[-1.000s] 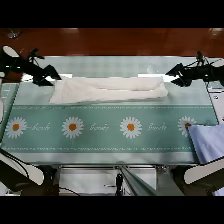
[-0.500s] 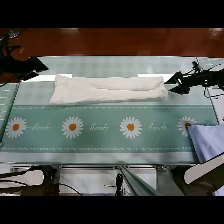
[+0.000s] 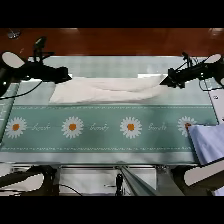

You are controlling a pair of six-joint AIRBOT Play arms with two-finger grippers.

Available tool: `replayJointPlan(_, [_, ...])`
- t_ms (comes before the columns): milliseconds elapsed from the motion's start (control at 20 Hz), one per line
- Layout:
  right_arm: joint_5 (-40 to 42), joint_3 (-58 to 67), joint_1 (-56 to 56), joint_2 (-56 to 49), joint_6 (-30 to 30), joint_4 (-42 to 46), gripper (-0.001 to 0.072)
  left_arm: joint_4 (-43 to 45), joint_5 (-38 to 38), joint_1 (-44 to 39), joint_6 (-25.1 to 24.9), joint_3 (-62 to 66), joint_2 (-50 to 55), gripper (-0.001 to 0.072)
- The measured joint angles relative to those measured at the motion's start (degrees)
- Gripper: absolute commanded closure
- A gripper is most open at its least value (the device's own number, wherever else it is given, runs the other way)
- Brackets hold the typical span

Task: Fold the shirts.

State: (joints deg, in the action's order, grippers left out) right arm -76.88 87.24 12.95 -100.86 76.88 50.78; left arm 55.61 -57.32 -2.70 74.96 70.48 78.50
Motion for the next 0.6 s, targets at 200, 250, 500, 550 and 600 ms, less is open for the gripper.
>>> replayJointPlan(200, [-1.33, -8.31, -0.28, 17.64, -0.81, 5.79, 0.0689, -1.55, 2.45, -7.41, -0.17, -0.04, 0.68, 0.0689])
replayJointPlan(250, [-1.22, -11.37, -0.33, 22.95, -0.79, 6.71, 0.0689, -1.66, 3.82, -9.62, 0.11, -0.07, 1.31, 0.0689])
replayJointPlan(500, [-1.31, -24.7, -0.39, 47.54, 3.28, 8.52, 0.0689, -2.05, 8.04, -20.98, 2.93, 4.24, 9.11, 0.0689])
replayJointPlan(550, [-1.79, -26.49, -0.39, 51.63, 4.39, 8.52, 0.0689, -2.05, 8.26, -23.3, 3.76, 5.99, 11.41, 0.0689])
replayJointPlan(600, [-2.29, -27.71, -0.39, 54.97, 5.53, 8.44, 0.0689, -2.1, 8.17, -25.9, 4.87, 8.17, 13.9, 0.0689])
